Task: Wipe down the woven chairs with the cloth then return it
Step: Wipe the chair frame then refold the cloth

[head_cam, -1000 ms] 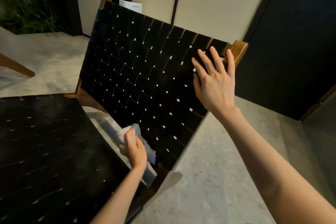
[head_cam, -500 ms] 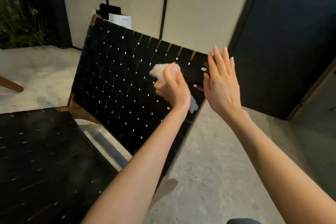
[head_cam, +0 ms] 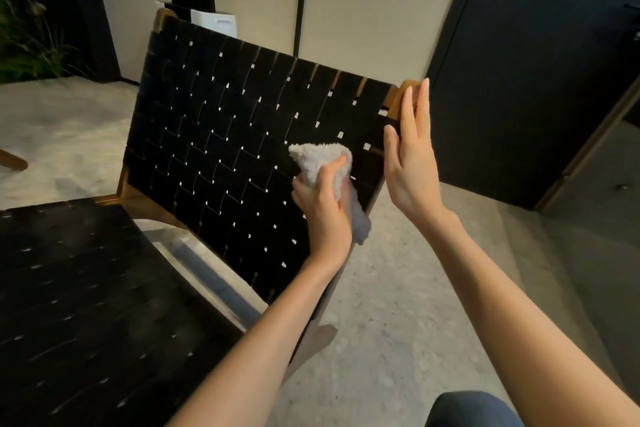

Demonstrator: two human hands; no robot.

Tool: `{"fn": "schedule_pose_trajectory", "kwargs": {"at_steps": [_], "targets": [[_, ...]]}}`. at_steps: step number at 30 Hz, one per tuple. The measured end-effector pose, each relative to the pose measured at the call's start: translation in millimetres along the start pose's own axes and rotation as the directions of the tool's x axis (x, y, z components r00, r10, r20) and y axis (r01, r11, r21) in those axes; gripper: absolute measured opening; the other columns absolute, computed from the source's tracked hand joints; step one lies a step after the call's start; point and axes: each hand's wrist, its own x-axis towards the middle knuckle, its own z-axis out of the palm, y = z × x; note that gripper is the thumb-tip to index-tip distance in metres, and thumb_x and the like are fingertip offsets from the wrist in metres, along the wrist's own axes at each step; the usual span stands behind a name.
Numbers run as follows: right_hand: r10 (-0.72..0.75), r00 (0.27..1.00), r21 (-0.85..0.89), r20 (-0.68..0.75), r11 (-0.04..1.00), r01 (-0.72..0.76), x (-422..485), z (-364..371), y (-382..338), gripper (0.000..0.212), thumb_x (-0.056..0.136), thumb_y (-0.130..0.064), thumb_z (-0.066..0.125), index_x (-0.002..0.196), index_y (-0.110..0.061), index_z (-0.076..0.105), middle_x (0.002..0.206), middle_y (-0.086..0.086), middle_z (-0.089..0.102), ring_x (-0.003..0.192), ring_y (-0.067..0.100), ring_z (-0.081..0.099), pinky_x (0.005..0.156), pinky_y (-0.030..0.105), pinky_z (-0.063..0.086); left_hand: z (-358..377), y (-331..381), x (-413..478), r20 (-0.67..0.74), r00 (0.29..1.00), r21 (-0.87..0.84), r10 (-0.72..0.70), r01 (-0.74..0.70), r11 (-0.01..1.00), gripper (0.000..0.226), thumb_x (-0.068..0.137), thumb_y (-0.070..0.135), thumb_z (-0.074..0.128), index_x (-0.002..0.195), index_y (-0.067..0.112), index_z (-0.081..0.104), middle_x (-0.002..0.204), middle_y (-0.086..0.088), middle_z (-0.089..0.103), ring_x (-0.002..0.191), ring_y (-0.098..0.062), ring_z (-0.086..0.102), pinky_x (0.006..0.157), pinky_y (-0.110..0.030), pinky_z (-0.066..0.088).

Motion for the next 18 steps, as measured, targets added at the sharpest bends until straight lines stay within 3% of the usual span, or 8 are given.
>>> {"fn": "schedule_pose_trajectory", "kwargs": {"at_steps": [2,7,10,14,18], "targets": [[0.008,1.0,0.013,-0.001,1.0,-0.008,-11.4,7.4,-4.3,0.067,0.101,-0.015,0.042,0.152,-0.013,-0.001,0.16,0.002,-0.014,0.146,0.014,0.012,0.093,-0.002,0.03,-17.7,-22.2,-20.0,-0.066,0.99,-0.141,-0.126,0.116,0.983,0.055,0.073,0.056,0.068,0.119,0.033,0.049,0.118,0.002,0.051,0.094,0.003,0.058,0.064,-0.01,0.049],[0.055,0.998,0.013,0.009,0.998,-0.056,-32.1,17.3,-11.2,0.074,0.097,-0.003,0.047,0.15,-0.004,-0.005,0.159,0.013,-0.013,0.145,0.014,0.002,0.108,0.017,0.026,-61.8,-72.9,-59.9,-0.099,0.976,-0.038,-0.195,0.193,0.981,0.053,0.072,0.064,0.065,0.117,0.044,0.047,0.115,0.007,0.05,0.091,0.006,0.056,0.066,-0.016,0.048],[0.059,0.998,0.031,0.027,0.998,-0.06,-37.9,18.1,-14.1,0.074,0.097,-0.002,0.046,0.15,-0.003,-0.006,0.158,0.014,-0.015,0.14,0.007,-0.002,0.109,0.016,0.022,-82.3,-92.9,-74.9,-0.128,0.965,-0.029,-0.229,0.227,0.973,0.049,0.082,0.05,0.064,0.125,0.035,0.044,0.118,-0.001,0.049,0.093,0.001,0.056,0.061,-0.009,0.047],[0.068,0.997,0.023,0.04,0.997,-0.069,-43.5,19.1,-14.8,0.074,0.097,0.0,0.046,0.15,-0.003,-0.005,0.158,0.013,-0.016,0.137,0.005,-0.002,0.094,-0.006,0.019,-117.4,-124.2,-98.9,-0.133,0.94,0.002,-0.314,0.317,0.948,0.048,0.094,0.037,0.055,0.136,0.021,0.038,0.126,-0.008,0.047,0.109,-0.015,0.053,0.071,-0.013,0.046],[0.085,0.995,0.029,0.057,0.996,-0.087,-43.6,21.1,-14.0,0.076,0.096,0.001,0.047,0.15,-0.005,-0.006,0.158,0.01,-0.017,0.141,0.009,-0.003,0.093,-0.009,0.013,-141.6,-136.9,-100.9,-0.142,0.895,0.117,-0.423,0.439,0.891,0.043,0.096,0.03,0.053,0.135,0.016,0.042,0.125,-0.015,0.051,0.115,-0.027,0.052,0.084,-0.027,0.045]]}}
